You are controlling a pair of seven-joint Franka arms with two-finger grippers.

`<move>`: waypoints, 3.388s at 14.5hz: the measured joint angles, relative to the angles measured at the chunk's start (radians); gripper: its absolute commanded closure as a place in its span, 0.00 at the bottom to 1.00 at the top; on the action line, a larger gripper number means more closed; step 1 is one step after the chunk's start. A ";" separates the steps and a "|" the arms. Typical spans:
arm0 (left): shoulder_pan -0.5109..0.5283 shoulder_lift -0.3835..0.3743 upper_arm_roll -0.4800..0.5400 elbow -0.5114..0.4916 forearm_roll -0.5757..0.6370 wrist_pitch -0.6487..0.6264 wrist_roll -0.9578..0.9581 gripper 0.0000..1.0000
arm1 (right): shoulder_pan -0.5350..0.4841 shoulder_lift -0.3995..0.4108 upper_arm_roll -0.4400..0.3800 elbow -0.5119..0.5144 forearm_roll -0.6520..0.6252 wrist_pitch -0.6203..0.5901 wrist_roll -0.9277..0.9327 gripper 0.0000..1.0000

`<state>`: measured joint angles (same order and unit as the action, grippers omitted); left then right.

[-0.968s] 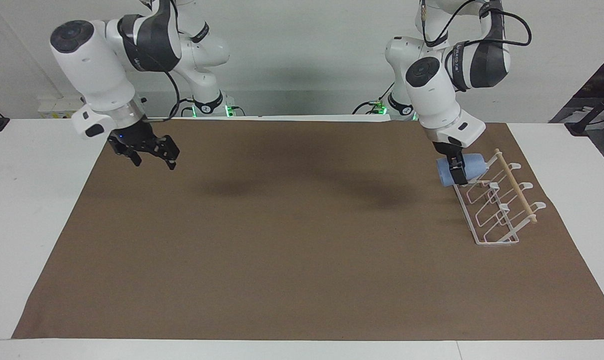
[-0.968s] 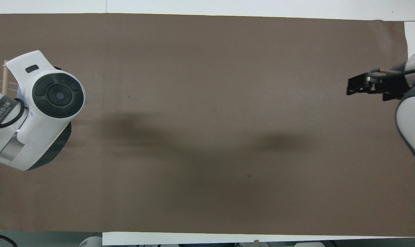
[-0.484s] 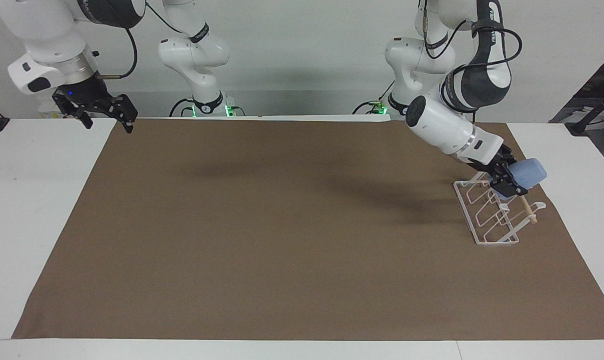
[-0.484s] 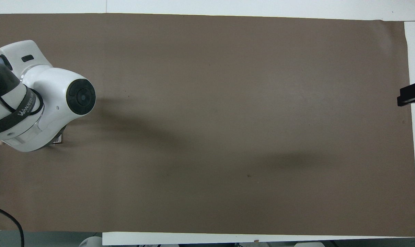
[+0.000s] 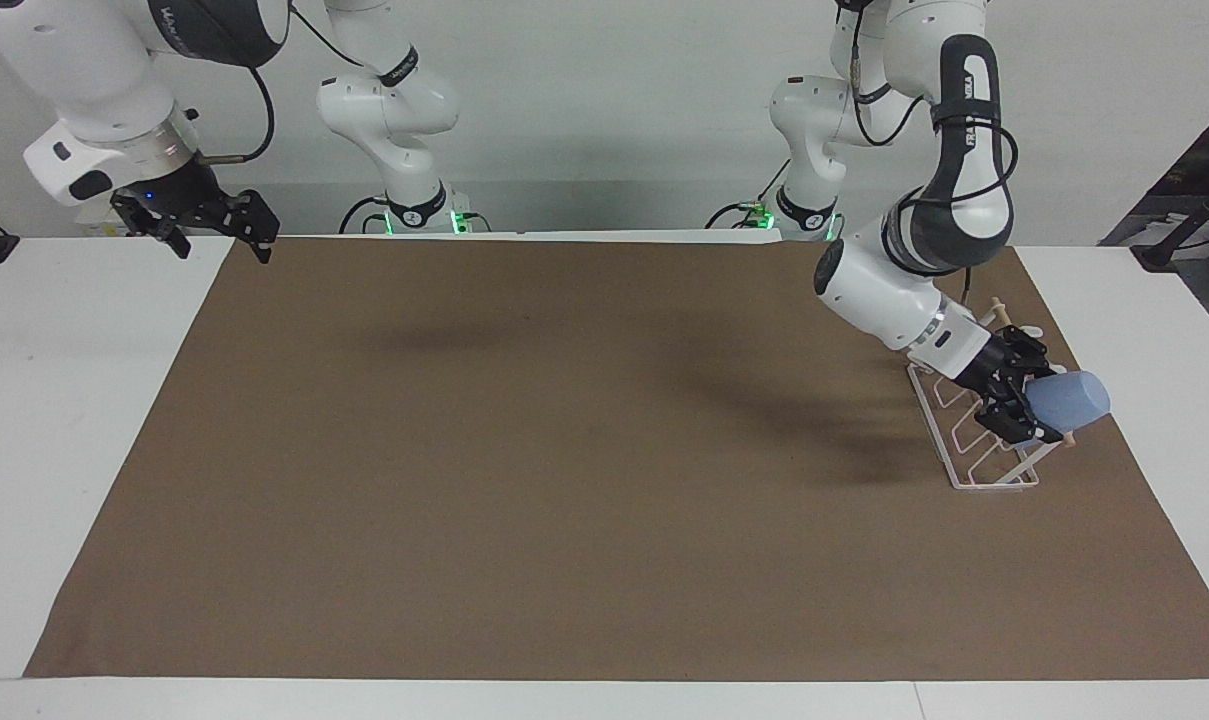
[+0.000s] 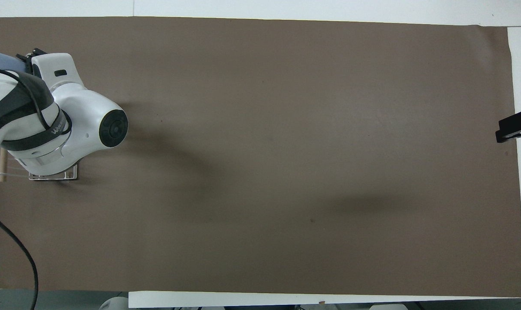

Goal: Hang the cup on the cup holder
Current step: 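Carry the blue cup with the left gripper over the cup holder, then lower the cup onto the holder peg and open the left gripper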

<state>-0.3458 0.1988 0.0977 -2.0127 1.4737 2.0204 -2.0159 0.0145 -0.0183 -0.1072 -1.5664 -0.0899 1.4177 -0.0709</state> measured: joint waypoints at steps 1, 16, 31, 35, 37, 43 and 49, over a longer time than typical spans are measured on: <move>0.000 0.011 0.000 0.002 0.010 -0.012 0.000 0.56 | -0.007 0.000 0.011 0.000 0.000 0.000 0.000 0.01; -0.007 0.012 -0.016 -0.020 0.029 -0.149 0.000 0.56 | -0.035 0.000 0.017 -0.004 0.000 -0.002 0.000 0.01; -0.005 0.013 -0.019 -0.095 0.011 -0.089 -0.013 0.00 | -0.034 0.000 0.017 -0.005 0.000 -0.002 0.000 0.01; -0.015 0.008 -0.021 -0.072 -0.151 -0.087 0.063 0.00 | -0.034 0.000 0.017 -0.005 0.000 -0.002 0.000 0.01; -0.016 -0.003 -0.023 -0.025 -0.282 -0.086 0.175 0.00 | -0.034 0.000 0.017 -0.005 0.001 -0.002 0.000 0.01; -0.011 -0.048 -0.013 0.185 -0.661 -0.090 0.525 0.00 | -0.034 0.000 0.017 -0.005 0.001 -0.002 0.000 0.01; 0.082 -0.084 -0.001 0.280 -1.154 -0.108 0.871 0.00 | -0.034 0.000 0.017 -0.005 0.001 -0.002 0.000 0.01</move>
<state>-0.2633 0.1145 0.0972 -1.7328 0.3200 1.9129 -1.1450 -0.0199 -0.0180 -0.0899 -1.5717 -0.0892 1.4153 -0.0710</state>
